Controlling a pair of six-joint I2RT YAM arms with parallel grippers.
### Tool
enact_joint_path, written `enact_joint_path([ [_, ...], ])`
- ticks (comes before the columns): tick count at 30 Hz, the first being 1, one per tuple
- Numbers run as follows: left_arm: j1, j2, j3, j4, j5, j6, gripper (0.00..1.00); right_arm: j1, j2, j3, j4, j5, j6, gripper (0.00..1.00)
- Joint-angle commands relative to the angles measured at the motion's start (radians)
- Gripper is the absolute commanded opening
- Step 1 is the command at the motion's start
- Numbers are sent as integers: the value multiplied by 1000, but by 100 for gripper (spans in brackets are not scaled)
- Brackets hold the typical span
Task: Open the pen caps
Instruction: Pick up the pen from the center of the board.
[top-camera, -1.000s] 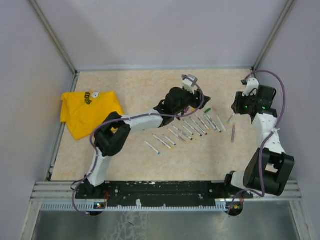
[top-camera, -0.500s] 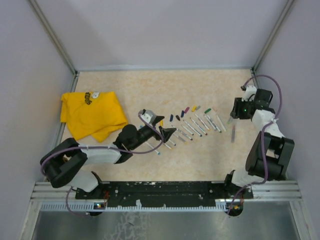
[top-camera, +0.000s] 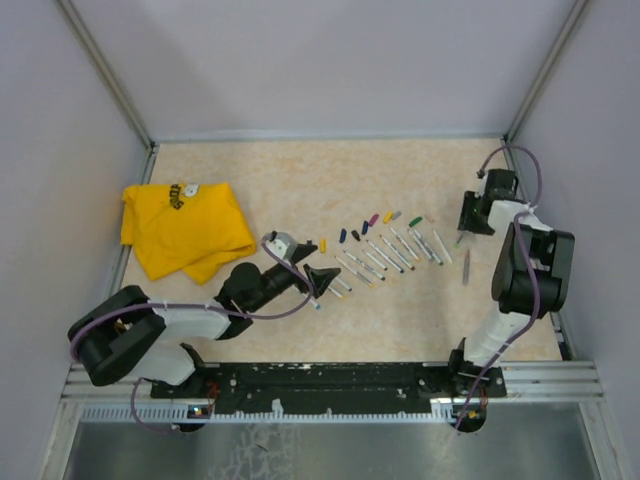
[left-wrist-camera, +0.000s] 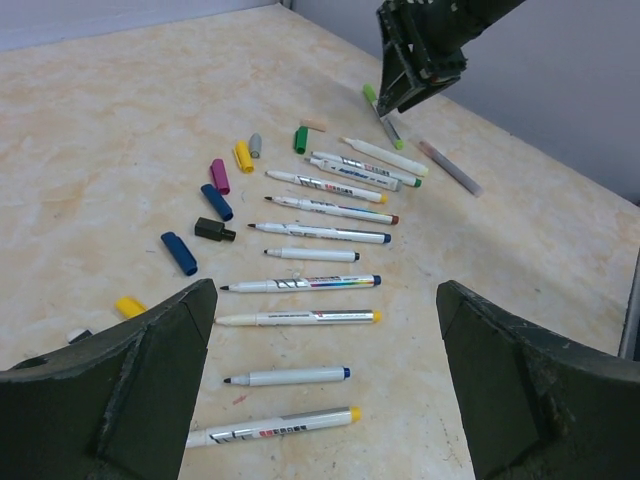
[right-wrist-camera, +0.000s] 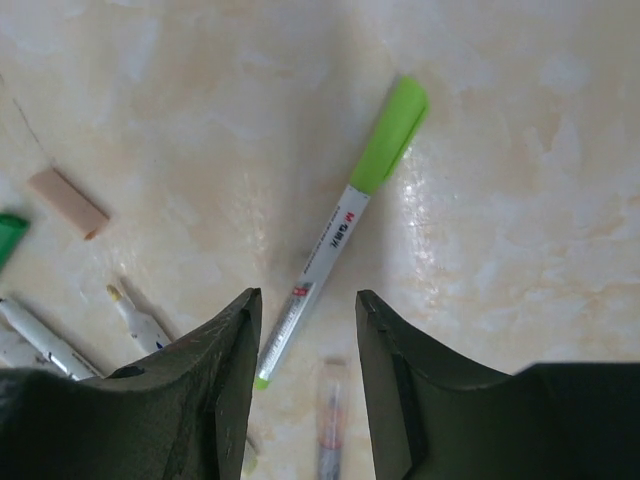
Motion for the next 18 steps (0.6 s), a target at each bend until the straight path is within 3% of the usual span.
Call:
enact_joint_path([
  [1,5,-14,4,47,30,-34,95,33,47,61,45,131,60,42],
  [18,7,-221,-94,-99,6,-91,95,80,136,106,7,142,34,13],
])
